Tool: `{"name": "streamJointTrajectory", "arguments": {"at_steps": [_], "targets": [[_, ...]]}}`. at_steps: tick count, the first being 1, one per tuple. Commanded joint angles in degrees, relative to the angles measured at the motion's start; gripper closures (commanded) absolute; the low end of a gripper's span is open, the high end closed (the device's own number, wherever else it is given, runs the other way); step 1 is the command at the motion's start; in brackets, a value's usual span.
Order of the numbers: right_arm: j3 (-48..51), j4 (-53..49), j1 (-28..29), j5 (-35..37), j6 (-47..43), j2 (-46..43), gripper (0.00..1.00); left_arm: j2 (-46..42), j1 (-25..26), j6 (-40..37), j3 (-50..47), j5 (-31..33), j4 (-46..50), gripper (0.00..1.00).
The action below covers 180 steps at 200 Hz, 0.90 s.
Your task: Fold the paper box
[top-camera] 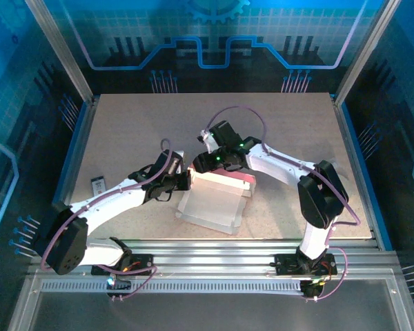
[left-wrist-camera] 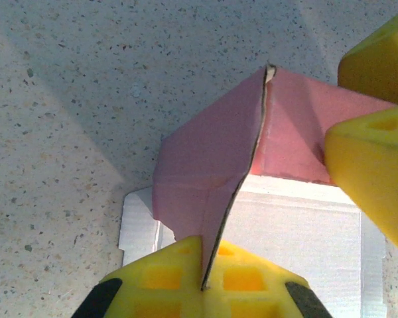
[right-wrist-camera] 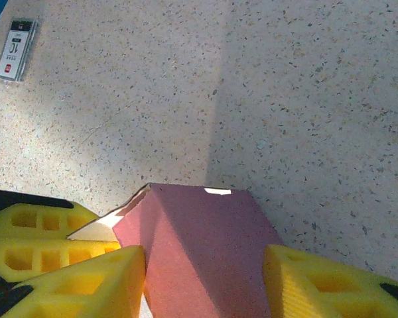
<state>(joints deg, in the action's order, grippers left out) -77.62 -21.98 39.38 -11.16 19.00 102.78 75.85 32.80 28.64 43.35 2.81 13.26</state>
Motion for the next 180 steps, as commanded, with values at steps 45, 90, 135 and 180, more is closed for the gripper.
{"name": "streamJointTrajectory", "arguments": {"at_steps": [45,90,135,180], "targets": [[1.2,-0.3,0.4,-0.3,-1.6,-0.2,0.52,-0.5,0.2,0.8,0.3,-2.4,12.7,0.85],[2.3,0.0,0.0,-0.5,-1.6,-0.8,0.53,-2.6,-1.9,-0.6,1.8,-3.7,14.4,0.77],[2.9,0.6,-0.2,-1.4,-1.3,-1.2,0.53,-7.6,-7.2,-2.3,0.9,-6.9,15.9,0.75],[2.7,1.2,-0.7,-3.7,-0.7,-0.9,0.53,-7.1,-10.1,-5.2,-1.8,-11.0,5.7,0.71]]}}
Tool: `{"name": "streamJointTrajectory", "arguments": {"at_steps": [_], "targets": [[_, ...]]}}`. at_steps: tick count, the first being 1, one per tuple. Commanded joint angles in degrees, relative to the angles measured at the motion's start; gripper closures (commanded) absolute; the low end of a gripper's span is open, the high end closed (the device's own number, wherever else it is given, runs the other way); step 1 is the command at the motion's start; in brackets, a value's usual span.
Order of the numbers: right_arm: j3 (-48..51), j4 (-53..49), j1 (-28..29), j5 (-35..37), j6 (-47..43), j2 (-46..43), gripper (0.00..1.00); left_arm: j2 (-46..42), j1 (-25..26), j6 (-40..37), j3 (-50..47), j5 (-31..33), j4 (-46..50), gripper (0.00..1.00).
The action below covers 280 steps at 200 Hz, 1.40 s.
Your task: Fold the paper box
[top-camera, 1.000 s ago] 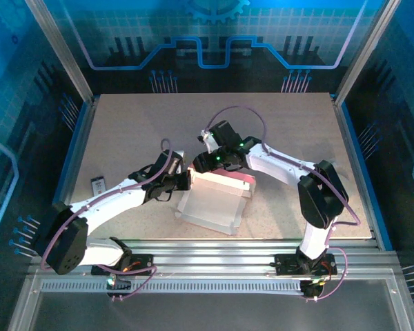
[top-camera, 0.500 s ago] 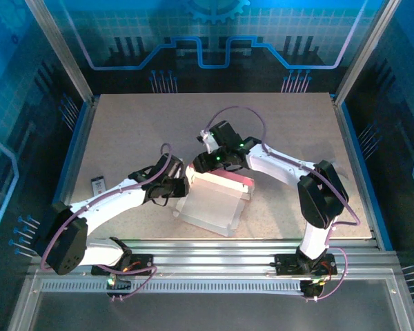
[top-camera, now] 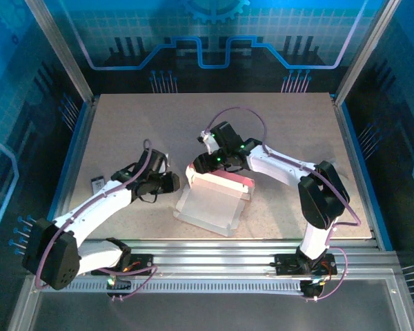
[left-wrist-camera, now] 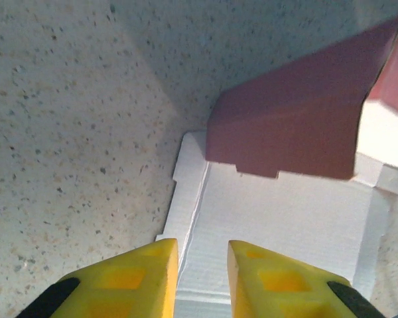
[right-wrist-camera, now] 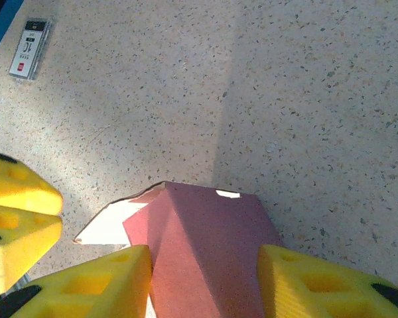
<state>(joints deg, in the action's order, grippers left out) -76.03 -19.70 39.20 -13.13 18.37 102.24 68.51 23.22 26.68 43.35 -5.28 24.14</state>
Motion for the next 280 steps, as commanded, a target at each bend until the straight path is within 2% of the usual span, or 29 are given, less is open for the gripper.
{"name": "streamJointTrajectory", "arguments": {"at_steps": [1,28,58,138,280], "targets": [[1.1,-1.0,-0.5,-1.8,0.0,-0.3,0.53,0.3,-0.6,-3.4,-1.8,-3.0,-5.5,0.71],[0.6,-1.3,-0.9,-2.9,0.3,0.0,0.54,3.3,-0.5,-6.1,-2.2,-5.3,-11.2,0.67],[0.3,-1.0,-1.3,-4.3,1.0,0.4,0.54,5.2,-0.6,-8.3,-3.9,-4.5,-17.4,0.66],[-0.1,-0.8,-2.4,-8.3,2.0,2.0,0.56,9.9,-0.3,-11.3,-4.5,-7.8,-27.2,0.59],[1.6,5.1,-7.7,-21.4,7.2,4.2,0.58,16.6,2.4,-17.3,-1.7,-6.2,-34.7,0.56]]}}
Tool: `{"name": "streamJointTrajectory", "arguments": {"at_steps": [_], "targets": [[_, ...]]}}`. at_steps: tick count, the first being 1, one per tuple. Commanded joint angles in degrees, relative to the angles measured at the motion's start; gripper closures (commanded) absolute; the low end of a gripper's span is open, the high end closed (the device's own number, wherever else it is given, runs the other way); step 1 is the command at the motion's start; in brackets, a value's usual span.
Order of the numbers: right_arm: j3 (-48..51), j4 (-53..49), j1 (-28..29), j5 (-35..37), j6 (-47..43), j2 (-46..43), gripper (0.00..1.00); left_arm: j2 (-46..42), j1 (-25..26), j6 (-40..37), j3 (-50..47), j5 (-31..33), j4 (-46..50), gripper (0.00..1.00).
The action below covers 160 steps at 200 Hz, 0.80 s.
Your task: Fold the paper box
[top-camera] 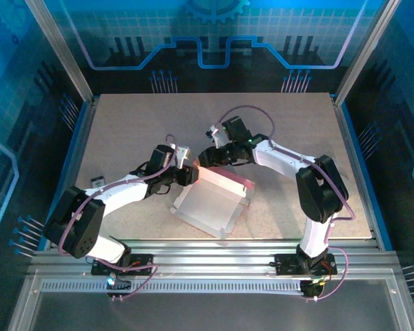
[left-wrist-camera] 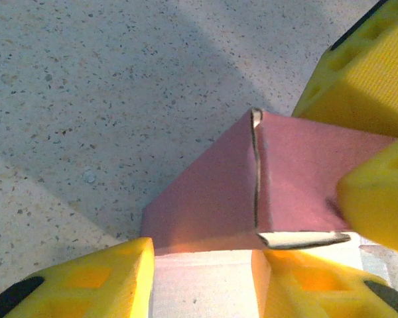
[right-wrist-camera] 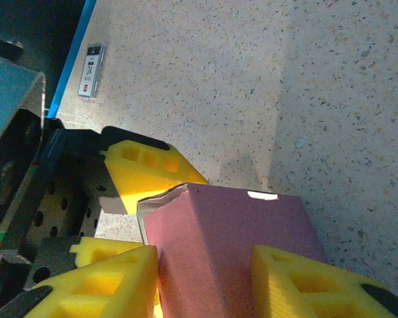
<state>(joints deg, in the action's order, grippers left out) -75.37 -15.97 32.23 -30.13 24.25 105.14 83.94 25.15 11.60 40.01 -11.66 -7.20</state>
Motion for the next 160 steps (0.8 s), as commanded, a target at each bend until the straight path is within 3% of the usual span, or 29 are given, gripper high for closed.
{"name": "streamJointTrajectory", "arguments": {"at_steps": [1,62,110,160], "targets": [[0.9,1.4,-0.8,-4.4,1.4,1.3,0.58,1.2,0.5,-2.2,1.6,0.1,-3.4,0.56],[1.0,2.4,-1.4,-6.5,2.0,2.1,0.6,3.7,1.8,-4.1,4.5,3.1,-3.3,0.61],[1.1,3.2,-1.8,-7.2,2.9,2.3,0.61,4.8,2.6,-5.1,5.3,5.9,-2.1,0.78],[0.9,3.3,-1.9,-7.3,3.1,2.2,0.62,4.8,3.6,-5.8,5.6,10.2,-0.6,0.85]]}}
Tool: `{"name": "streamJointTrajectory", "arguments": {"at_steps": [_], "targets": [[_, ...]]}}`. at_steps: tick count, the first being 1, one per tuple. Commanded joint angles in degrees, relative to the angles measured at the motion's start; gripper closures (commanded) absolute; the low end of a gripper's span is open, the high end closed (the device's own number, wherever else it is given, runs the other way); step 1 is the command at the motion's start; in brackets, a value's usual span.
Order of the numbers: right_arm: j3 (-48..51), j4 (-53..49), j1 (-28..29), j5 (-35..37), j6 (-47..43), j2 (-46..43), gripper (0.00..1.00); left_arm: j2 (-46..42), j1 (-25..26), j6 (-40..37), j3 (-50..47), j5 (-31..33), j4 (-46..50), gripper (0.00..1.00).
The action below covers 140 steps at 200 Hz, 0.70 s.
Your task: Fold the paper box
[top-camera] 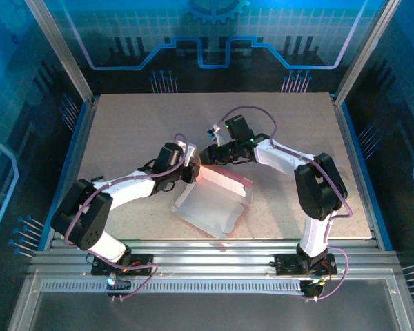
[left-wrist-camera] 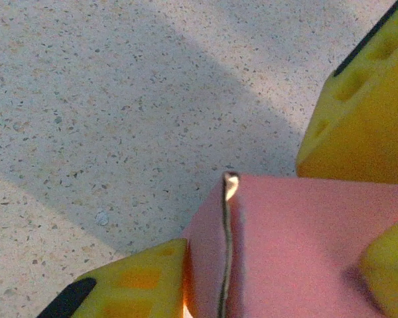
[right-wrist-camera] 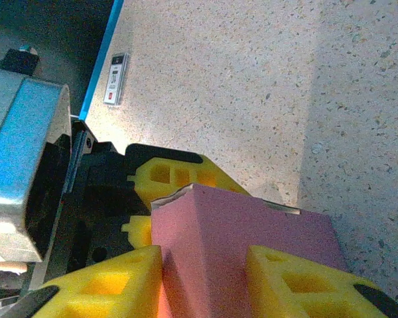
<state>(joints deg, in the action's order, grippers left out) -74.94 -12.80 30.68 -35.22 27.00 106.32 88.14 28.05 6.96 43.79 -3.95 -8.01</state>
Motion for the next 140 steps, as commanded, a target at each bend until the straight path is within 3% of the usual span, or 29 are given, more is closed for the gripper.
{"name": "streamJointTrajectory", "arguments": {"at_steps": [1,93,117,140], "targets": [[0.5,0.1,-0.4,-2.1,0.4,1.0,0.62,0.6,0.8,-1.2,1.8,2.7,0.2,0.85],[1.7,0.1,-0.5,-0.3,1.4,-0.2,0.64,1.5,5.3,-0.7,4.1,21.8,5.2,0.96],[1.8,0.3,-0.5,0.6,2.1,-1.6,0.61,0.6,5.6,1.4,3.9,22.6,5.9,0.95],[1.6,0.1,-1.4,1.3,3.3,-4.1,0.53,-1.4,6.5,4.3,2.4,27.5,6.7,0.95]]}}
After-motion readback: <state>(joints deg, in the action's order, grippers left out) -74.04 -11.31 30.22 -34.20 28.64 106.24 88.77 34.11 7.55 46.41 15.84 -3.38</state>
